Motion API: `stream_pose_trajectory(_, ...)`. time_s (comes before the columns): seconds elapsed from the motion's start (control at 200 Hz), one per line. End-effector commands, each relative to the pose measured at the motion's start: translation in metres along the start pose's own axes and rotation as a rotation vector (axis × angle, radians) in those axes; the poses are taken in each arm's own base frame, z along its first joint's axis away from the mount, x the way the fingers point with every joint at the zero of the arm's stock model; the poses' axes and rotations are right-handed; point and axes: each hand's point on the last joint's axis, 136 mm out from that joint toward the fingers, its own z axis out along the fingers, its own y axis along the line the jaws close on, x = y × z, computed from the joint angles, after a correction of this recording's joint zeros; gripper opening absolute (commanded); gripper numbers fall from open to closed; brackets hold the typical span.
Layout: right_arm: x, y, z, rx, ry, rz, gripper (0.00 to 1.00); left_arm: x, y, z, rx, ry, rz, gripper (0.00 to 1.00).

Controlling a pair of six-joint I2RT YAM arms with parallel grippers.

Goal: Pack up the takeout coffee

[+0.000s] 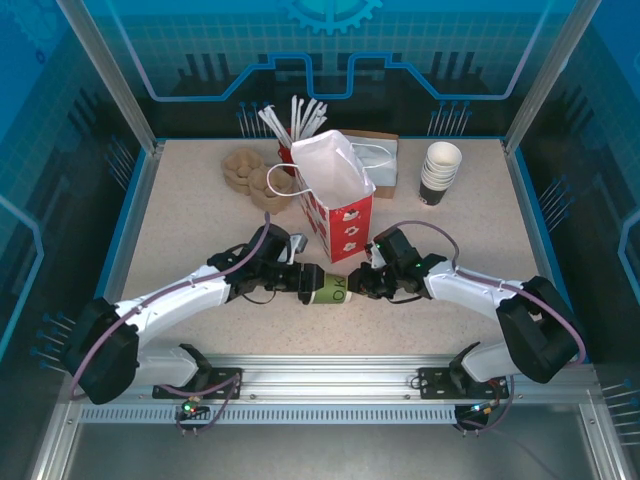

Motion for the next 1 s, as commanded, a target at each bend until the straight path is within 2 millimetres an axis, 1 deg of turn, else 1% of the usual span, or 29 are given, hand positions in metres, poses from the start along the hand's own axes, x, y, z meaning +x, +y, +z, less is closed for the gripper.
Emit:
stream_pose_trajectory(0.0, 0.01, -0.022, 0.008, 0.059, 0.027, 0.044, 0.21, -0.008, -0.044, -0.014, 0.124, -0.014, 0.049, 0.69)
stream_pose_trajectory(0.27, 0.008, -0.019, 0.011, 0.043, 0.028, 0.046, 0.21, -0.01, -0.061, -0.02, 0.142, -0.011, 0.074, 0.69)
stream_pose_trajectory(0.54, 0.003, -0.015, 0.017, 0.038, 0.031, 0.041, 0.22, -0.006, -0.062, -0.013, 0.135, 0.01, 0.072, 0.69)
stream_pose_trajectory(0.82, -0.002, -0.006, 0.027, 0.03, 0.045, 0.022, 0.22, -0.009, -0.063, -0.011, 0.125, 0.008, 0.08, 0.69)
stream_pose_trajectory(0.996, -0.004, -0.003, 0.032, 0.03, 0.055, 0.017, 0.22, -0.014, -0.062, -0.009, 0.103, -0.003, 0.089, 0.69)
